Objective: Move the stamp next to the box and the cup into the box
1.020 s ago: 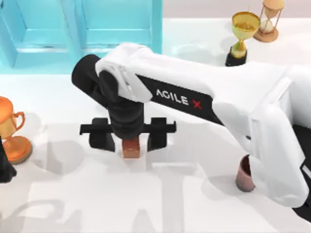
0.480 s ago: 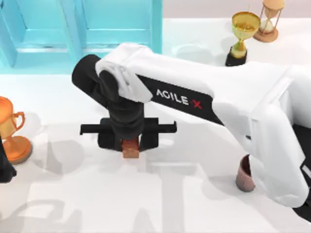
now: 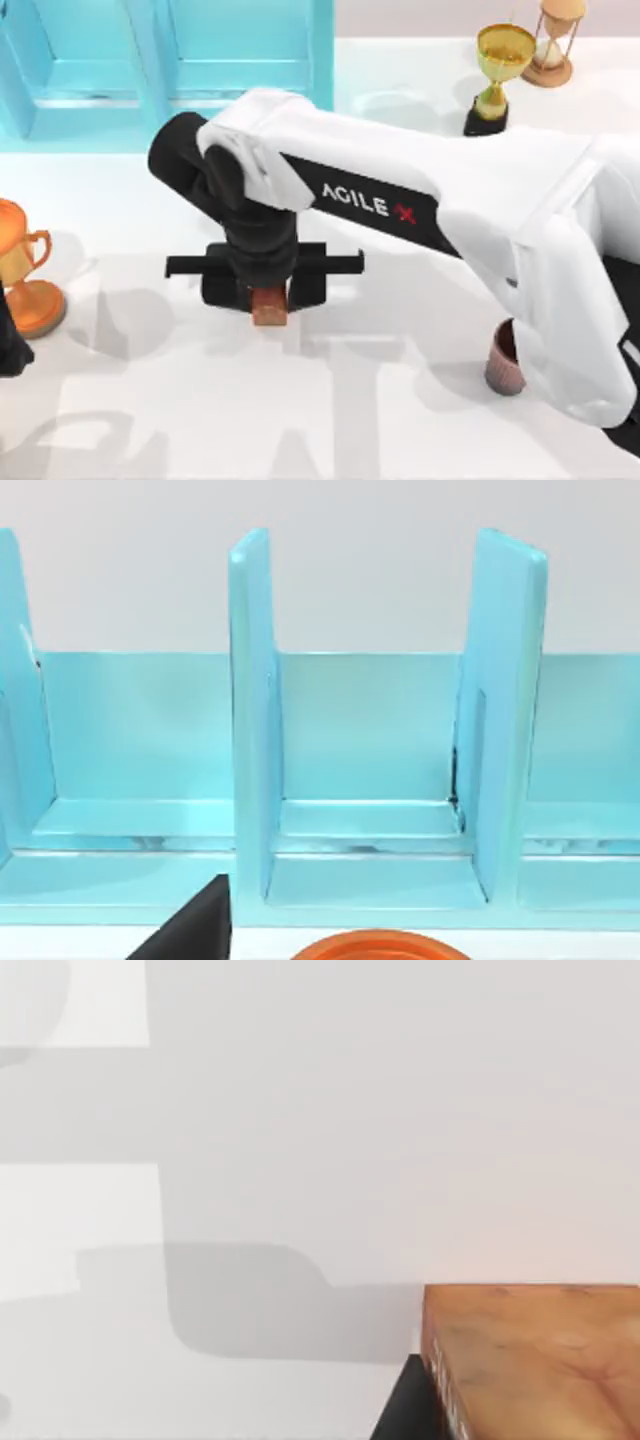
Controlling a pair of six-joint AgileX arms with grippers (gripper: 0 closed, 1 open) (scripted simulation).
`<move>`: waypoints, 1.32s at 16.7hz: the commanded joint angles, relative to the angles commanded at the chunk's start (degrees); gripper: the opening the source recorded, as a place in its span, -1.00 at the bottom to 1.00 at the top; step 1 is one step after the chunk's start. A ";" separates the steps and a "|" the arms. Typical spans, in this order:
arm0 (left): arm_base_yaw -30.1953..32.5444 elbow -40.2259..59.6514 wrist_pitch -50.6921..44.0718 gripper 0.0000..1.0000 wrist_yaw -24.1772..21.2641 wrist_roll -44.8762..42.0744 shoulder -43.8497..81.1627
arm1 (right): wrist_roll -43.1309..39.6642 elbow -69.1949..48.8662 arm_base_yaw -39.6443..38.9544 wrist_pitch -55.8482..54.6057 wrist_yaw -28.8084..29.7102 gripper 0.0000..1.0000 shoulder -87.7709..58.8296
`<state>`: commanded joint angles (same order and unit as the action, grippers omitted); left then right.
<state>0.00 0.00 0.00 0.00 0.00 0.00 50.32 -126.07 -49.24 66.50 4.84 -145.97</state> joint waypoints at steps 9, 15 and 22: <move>0.00 0.00 0.00 1.00 0.00 0.00 0.00 | -7.14 14.06 7.03 4.22 -0.74 -1.00 19.24; 0.00 0.00 0.00 1.00 0.00 0.00 0.00 | -8.65 16.92 8.44 5.26 -0.85 -1.00 22.80; 0.00 0.00 0.00 1.00 0.00 0.00 0.00 | -17.86 24.63 17.48 3.53 -1.69 -1.00 29.45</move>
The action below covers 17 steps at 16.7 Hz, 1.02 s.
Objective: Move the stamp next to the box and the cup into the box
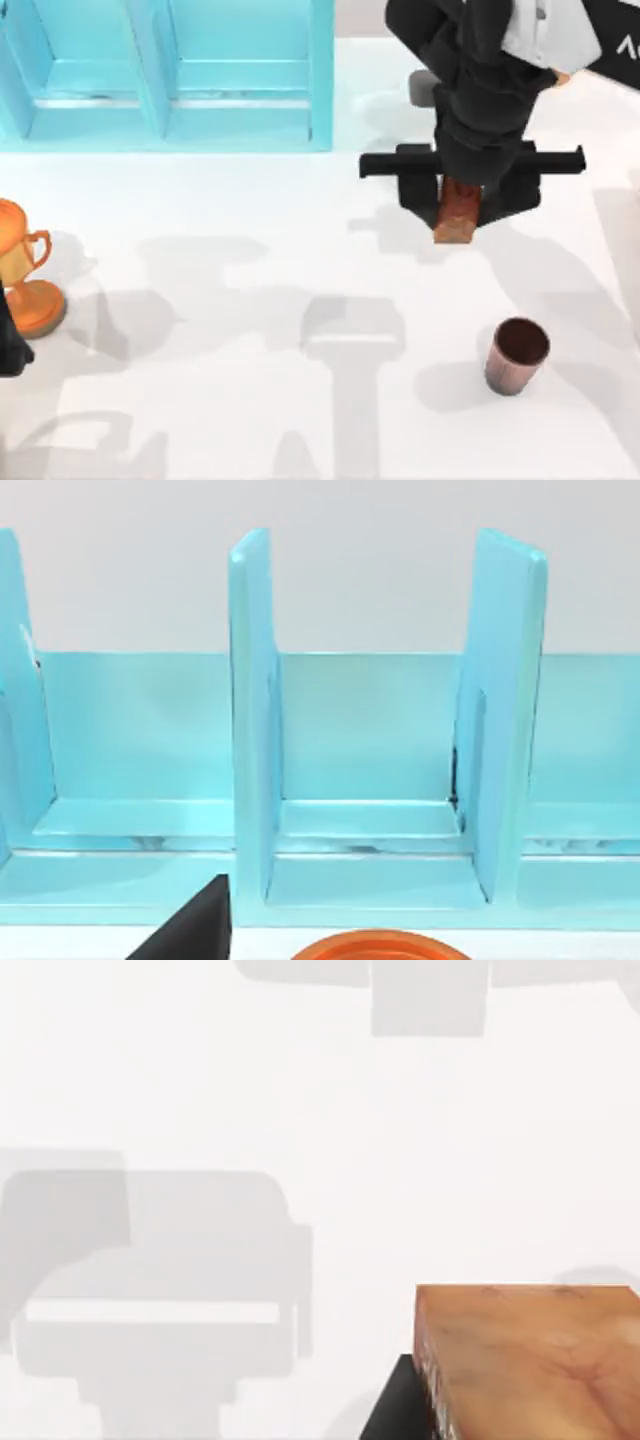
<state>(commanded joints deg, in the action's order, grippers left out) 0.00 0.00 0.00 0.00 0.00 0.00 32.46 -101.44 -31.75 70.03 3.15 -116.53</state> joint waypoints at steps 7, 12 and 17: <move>0.00 0.00 0.00 1.00 0.00 0.00 0.00 | -20.00 15.53 19.82 -2.91 -1.82 -1.00 13.25; 0.00 0.00 0.00 1.00 0.00 0.00 0.00 | -21.26 16.76 20.99 -3.02 -1.84 -1.00 14.17; 0.00 0.00 0.00 1.00 0.00 0.00 0.00 | -21.25 20.51 21.11 -8.24 -1.82 -1.00 12.98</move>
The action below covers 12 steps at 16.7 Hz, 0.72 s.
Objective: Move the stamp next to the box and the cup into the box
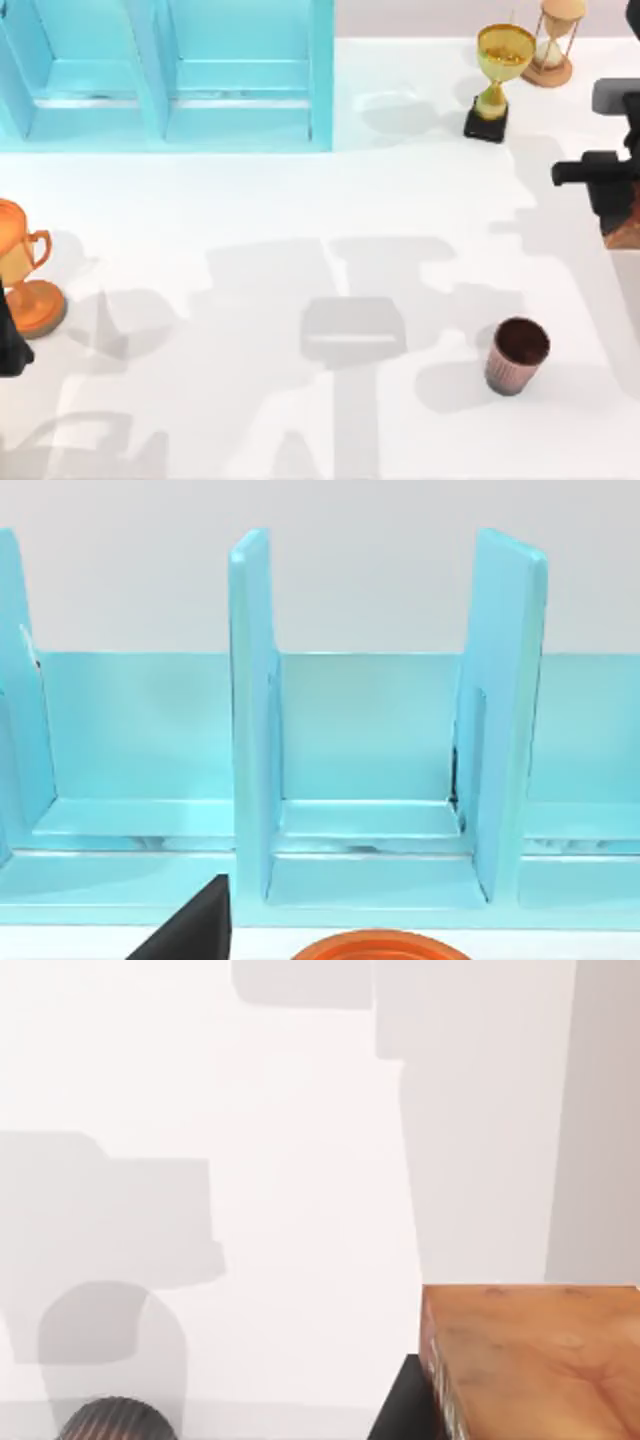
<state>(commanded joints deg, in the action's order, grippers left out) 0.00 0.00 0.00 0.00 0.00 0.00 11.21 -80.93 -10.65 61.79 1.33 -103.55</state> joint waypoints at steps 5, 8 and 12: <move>0.00 0.00 0.00 1.00 0.00 0.00 0.00 | -0.09 6.00 -0.01 -8.15 -0.15 -1.00 -2.08; 0.00 0.00 0.00 1.00 0.00 0.00 0.00 | -0.11 6.60 0.13 -8.91 -0.13 -1.00 -2.28; 0.00 0.00 0.00 1.00 0.00 0.00 0.00 | -0.11 6.60 0.13 -8.91 -0.13 -0.70 -2.28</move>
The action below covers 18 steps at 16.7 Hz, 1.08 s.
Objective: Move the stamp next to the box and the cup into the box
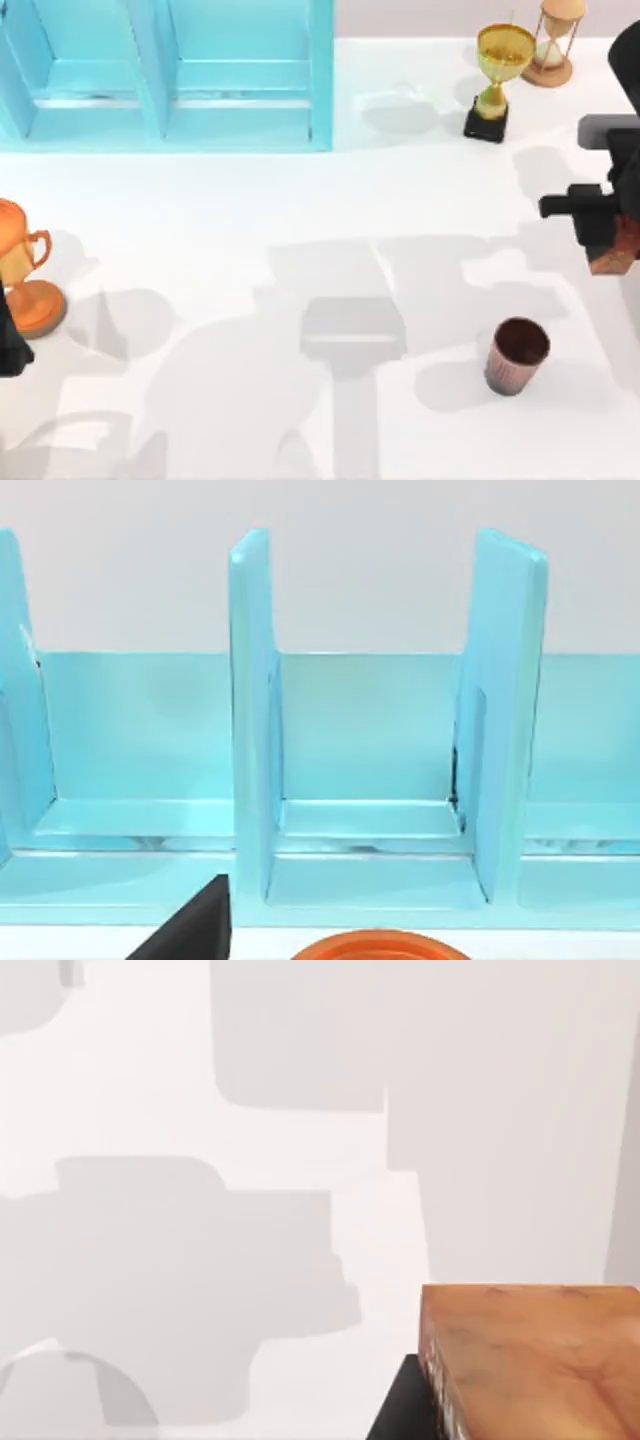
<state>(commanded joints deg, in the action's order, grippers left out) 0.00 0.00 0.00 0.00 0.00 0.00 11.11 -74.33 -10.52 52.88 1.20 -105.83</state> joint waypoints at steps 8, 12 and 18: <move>0.00 0.00 0.00 1.00 0.00 0.00 0.00 | 0.00 0.00 0.00 0.00 0.00 0.51 0.00; 0.00 0.00 0.00 1.00 0.00 0.00 0.00 | 0.00 0.00 0.00 0.00 0.00 1.00 0.00; 0.00 0.00 0.00 1.00 0.00 0.00 0.00 | 0.00 0.00 0.00 0.00 0.00 1.00 0.00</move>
<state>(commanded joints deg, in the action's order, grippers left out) 0.00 0.00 0.00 0.00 0.00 0.00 11.11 -74.33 -10.52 52.88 1.20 -105.83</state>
